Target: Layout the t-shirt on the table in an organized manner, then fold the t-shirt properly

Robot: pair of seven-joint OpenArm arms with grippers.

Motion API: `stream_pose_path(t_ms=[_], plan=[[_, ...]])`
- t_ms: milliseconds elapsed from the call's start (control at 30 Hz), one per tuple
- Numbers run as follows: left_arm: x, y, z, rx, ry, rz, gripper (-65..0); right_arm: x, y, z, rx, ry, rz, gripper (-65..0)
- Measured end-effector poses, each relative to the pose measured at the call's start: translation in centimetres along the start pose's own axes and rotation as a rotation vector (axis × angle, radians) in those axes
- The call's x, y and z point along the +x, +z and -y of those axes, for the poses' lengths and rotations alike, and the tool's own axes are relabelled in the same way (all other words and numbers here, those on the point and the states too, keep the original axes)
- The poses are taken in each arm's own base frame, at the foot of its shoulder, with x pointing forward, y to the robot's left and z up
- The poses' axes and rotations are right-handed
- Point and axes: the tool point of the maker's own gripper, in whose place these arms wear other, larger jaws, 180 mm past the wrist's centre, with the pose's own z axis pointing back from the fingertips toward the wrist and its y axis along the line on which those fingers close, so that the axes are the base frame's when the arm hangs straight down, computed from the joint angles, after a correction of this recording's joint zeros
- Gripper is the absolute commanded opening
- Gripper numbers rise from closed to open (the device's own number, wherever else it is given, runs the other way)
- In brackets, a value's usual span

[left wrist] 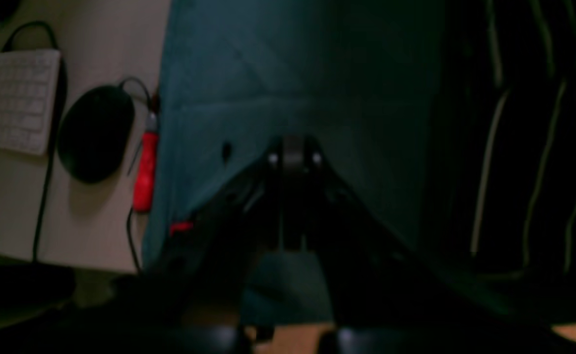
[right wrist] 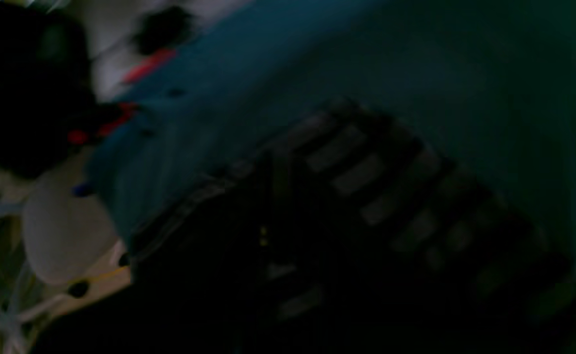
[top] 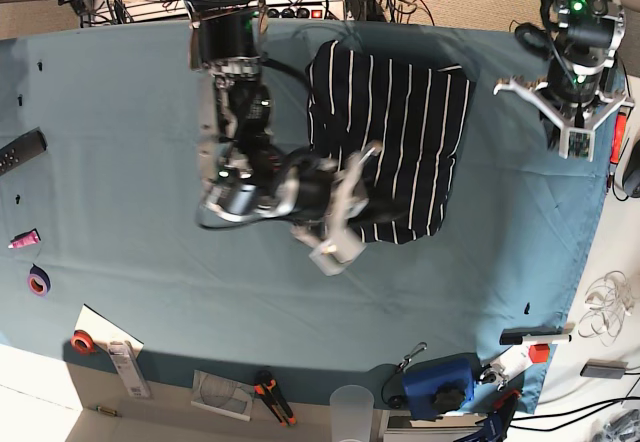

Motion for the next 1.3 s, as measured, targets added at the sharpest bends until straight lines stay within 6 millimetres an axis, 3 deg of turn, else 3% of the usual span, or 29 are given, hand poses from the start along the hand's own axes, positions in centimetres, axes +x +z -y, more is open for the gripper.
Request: stream_pose_path(t_ms=[133,300,533,667,800,933,1100,1300], plan=[[-0.8,0.4,1.5,-0.088,-0.014,-0.019,-65.0,-2.4,1.9,2.3,-0.045,-0.098,-0.037,-65.0],[-2.5,0.8,1.8,-0.101,-0.013,-0.087,-65.0,-5.2,5.3,5.4,-0.115,-0.178,-0.056,-65.0],[-4.3,1.2,1.9,-0.105,-0.017,-0.162,-65.0,-7.9,11.7,6.5,-0.27,-0.129,-0.077,-65.0],[-5.9,1.9,2.1,-0.116,-0.021,-0.212,-65.0,-10.3,15.6,5.3,-0.352,-0.081,-0.135,-65.0],[-7.2,2.5,2.3,-0.123,-0.026,-0.253,-65.0,-12.4,17.5,3.6,-0.373,-0.093,-0.171,-65.0],[-9.4,3.6,2.5,-0.134,-0.033,-0.33,-65.0,-16.9,19.0,2.3,-0.38,-0.167,-0.299,-65.0],[-11.7,5.0,2.8,-0.149,-0.037,-0.401,-65.0,-20.8,19.9,-0.3,-0.336,-0.221,-0.382,-65.0],[-17.6,7.2,2.8,-0.168,-0.023,-0.59,-65.0,-25.6,21.4,-4.3,-0.276,-0.297,-0.512,-65.0]])
